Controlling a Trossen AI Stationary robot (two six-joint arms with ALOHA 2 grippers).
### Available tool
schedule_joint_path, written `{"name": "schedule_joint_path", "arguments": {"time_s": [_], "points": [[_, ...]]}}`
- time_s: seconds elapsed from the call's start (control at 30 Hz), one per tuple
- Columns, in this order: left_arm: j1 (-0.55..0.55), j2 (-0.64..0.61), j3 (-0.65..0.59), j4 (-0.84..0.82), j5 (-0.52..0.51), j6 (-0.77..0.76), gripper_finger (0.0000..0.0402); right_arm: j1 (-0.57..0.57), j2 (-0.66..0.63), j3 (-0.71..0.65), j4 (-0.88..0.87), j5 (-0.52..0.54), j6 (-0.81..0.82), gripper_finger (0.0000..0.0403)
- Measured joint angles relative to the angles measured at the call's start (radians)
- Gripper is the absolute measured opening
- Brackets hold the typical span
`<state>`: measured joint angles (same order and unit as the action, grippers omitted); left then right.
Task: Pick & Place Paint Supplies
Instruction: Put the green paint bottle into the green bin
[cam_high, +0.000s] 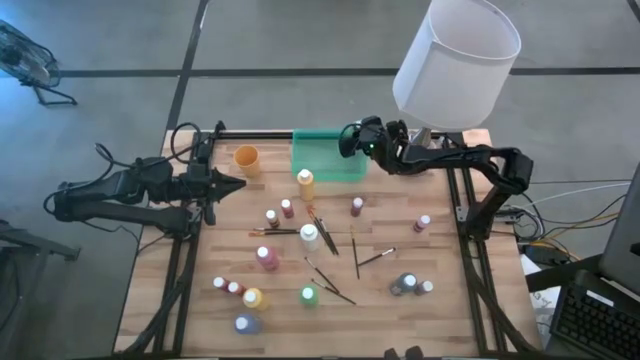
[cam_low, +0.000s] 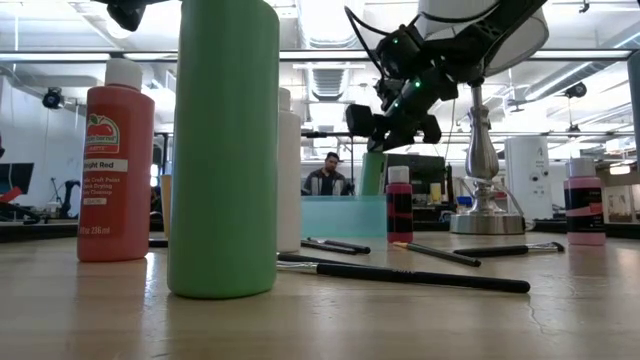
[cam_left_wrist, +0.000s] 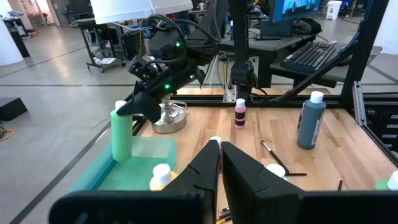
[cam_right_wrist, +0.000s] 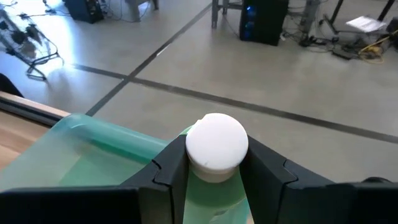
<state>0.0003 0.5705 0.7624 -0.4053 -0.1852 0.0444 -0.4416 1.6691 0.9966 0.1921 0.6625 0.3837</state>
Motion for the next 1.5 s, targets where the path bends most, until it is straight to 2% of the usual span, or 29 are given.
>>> {"name": "schedule_joint_path", "arguments": {"time_s": [0.4,0.9,1.07,1.27,1.5], "points": [[0.000,0.000,0.000,0.000,0.000,0.000,0.0023,-0.030,0.064,0.012,0.008,-0.059,0.003,0.0112],[0.000,0.000,0.000,0.000,0.000,0.000,0.0023,-0.056,0.056,0.017,-0.030,-0.072,-0.009,0.0113],[0.000,0.000,0.000,0.000,0.000,0.000,0.0023,-0.073,0.060,0.078,-0.118,-0.124,-0.023,0.0112],[0.000,0.000,0.000,0.000,0.000,0.000,0.0023,-0.086,0.062,0.174,-0.267,-0.124,-0.021,0.0114],[0.000,0.000,0.000,0.000,0.000,0.000,0.0023,-0.091,0.078,0.189,-0.271,-0.148,0.001,0.0112]]}}
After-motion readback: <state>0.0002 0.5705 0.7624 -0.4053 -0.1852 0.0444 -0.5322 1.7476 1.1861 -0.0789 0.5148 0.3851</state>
